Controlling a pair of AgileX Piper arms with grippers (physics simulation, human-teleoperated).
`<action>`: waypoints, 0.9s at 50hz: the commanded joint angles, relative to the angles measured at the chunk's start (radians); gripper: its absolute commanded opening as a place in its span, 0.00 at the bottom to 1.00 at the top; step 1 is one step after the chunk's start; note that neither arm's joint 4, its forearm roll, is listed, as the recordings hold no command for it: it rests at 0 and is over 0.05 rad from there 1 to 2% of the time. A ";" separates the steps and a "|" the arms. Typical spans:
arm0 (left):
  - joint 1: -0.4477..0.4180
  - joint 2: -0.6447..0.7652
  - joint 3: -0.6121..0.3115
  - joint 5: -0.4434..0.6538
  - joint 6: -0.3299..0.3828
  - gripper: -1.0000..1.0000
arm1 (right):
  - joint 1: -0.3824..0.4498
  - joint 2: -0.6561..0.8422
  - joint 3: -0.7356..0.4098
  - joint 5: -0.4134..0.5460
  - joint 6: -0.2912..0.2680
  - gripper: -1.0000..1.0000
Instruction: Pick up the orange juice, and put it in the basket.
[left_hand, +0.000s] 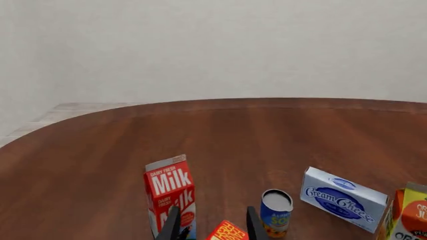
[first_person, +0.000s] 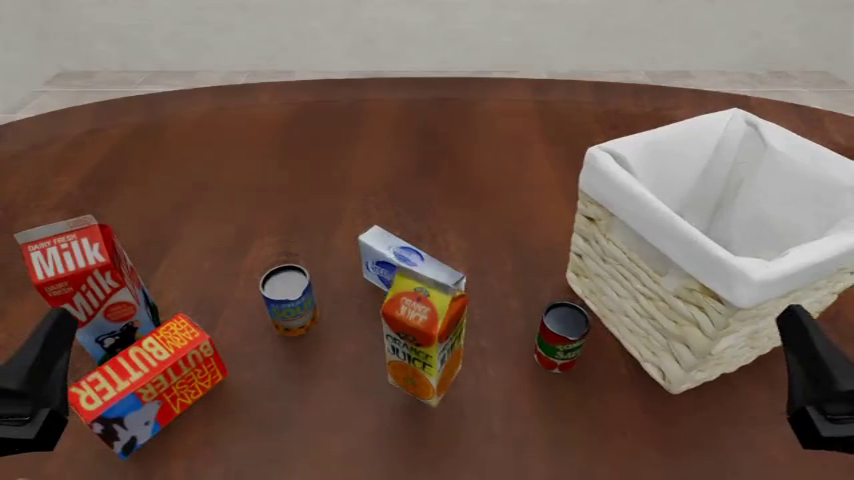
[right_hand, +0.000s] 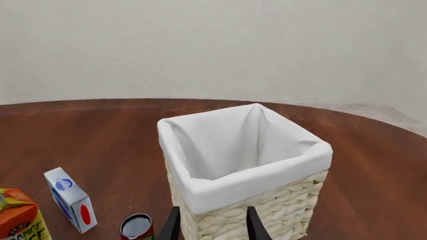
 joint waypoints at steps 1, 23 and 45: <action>0.013 0.000 0.000 0.002 0.023 1.00 | 0.040 -0.001 -0.117 0.071 -0.010 1.00; 0.019 0.032 0.001 -0.015 0.022 1.00 | 0.281 0.259 -0.494 0.178 -0.061 1.00; -0.002 0.040 0.001 -0.014 0.017 1.00 | 0.636 0.783 -0.791 0.305 -0.171 1.00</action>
